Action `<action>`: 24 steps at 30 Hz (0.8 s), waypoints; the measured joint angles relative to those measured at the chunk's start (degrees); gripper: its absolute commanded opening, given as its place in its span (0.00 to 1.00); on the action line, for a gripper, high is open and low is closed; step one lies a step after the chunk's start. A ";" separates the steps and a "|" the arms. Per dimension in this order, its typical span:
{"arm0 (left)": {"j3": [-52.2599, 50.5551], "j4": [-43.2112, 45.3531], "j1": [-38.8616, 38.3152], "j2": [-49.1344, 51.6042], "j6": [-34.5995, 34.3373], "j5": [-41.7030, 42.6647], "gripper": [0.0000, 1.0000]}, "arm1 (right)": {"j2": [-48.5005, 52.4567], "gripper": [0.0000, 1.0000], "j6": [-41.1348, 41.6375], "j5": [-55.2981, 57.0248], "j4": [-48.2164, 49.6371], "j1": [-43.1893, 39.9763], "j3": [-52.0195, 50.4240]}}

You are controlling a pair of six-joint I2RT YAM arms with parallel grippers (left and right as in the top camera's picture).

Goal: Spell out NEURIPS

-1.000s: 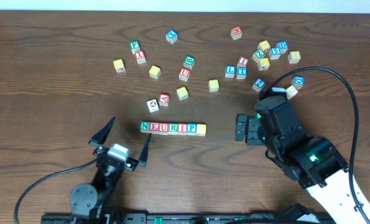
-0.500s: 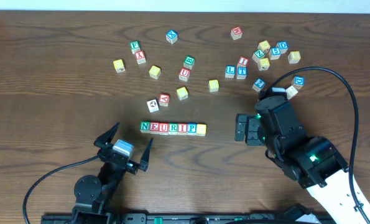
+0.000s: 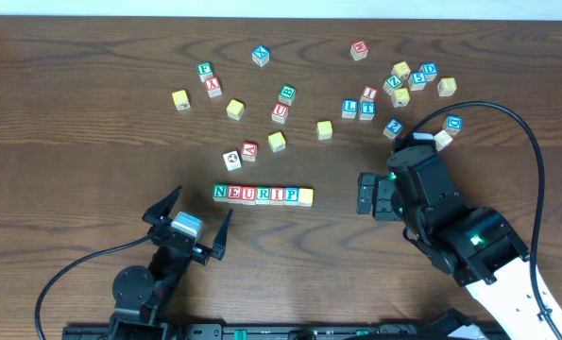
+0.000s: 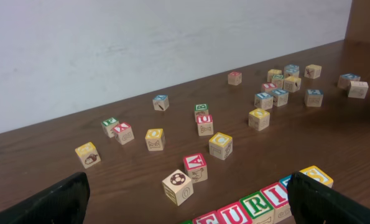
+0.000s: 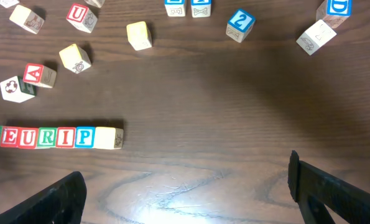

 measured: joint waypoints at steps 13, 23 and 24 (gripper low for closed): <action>0.00 0.00 0.00 0.00 0.00 0.00 0.99 | -0.70 0.99 -4.11 1.09 -0.44 0.70 -0.04; 0.35 -0.42 0.00 0.00 -0.02 -0.04 0.99 | -20.94 0.99 -11.26 2.45 42.53 0.68 -22.47; 0.37 -0.44 0.00 0.00 -0.02 0.04 0.99 | -23.39 0.99 -12.26 2.54 47.08 0.61 -25.73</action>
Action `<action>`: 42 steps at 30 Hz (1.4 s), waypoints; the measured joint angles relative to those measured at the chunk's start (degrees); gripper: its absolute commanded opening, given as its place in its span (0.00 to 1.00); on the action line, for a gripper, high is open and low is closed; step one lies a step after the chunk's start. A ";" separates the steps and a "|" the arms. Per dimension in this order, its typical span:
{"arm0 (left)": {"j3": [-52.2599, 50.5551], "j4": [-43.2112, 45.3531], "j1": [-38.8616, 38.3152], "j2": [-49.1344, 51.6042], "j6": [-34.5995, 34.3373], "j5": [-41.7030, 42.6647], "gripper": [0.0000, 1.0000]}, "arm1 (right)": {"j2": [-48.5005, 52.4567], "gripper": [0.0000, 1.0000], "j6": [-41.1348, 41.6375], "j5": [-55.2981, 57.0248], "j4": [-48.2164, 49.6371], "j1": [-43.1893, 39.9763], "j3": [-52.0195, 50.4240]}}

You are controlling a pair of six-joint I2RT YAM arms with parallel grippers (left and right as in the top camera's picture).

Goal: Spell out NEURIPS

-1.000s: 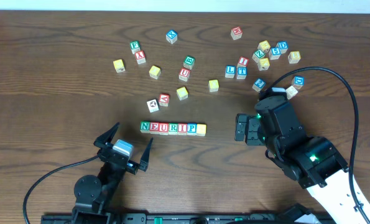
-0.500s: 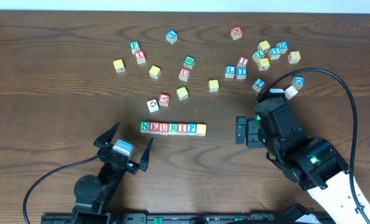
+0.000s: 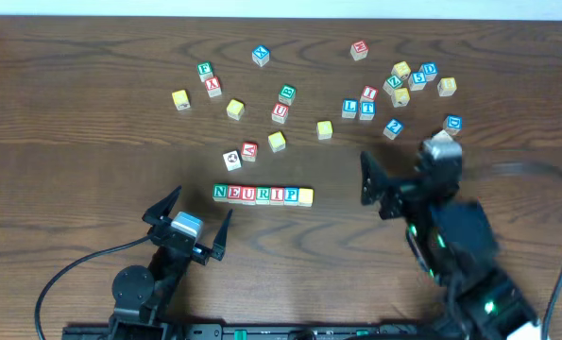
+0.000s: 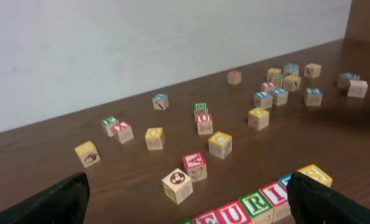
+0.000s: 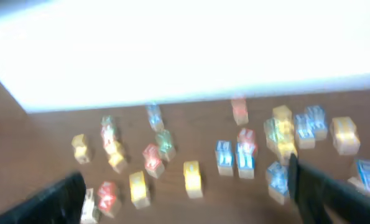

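Observation:
A row of letter blocks [image 3: 262, 195] reads N, E, U, R, I, P and ends in a yellow-topped block [image 3: 306, 195] that looks like an S [image 4: 315, 175]. The row's right part [image 4: 250, 207] lies between my left gripper's fingers in the left wrist view. My left gripper [image 3: 193, 217] stands open just in front of the row, holding nothing [image 4: 188, 208]. To the right of the row, my right gripper [image 3: 375, 184] is open and empty. Its blurred wrist view faces the far blocks, with the gripper [image 5: 185, 199] at the bottom edge.
Loose blocks lie scattered over the far half of the table [image 3: 92, 142]. A dense cluster [image 3: 408, 80] sits at the far right. A soccer-ball block [image 3: 231, 161] and a red A block [image 3: 249, 150] lie just behind the row. A pale wall [image 4: 141, 43] bounds the far side.
My right arm has drawn back to the right and tilted up. Its camera looked down on the table and now faces the far blocks and wall. The left arm and the blocks have not moved.

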 measured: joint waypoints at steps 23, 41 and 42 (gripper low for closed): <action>0.07 -0.17 0.00 0.00 0.00 -0.04 0.99 | -36.28 0.99 -13.29 -8.33 5.44 -15.74 -32.79; 0.09 -0.20 0.00 0.00 0.02 -0.02 0.99 | -35.95 0.99 -13.84 -9.62 2.27 -16.44 -32.81; 0.09 -0.20 0.00 0.00 0.02 -0.02 0.99 | -35.95 0.99 -13.84 -9.64 2.27 -16.44 -32.81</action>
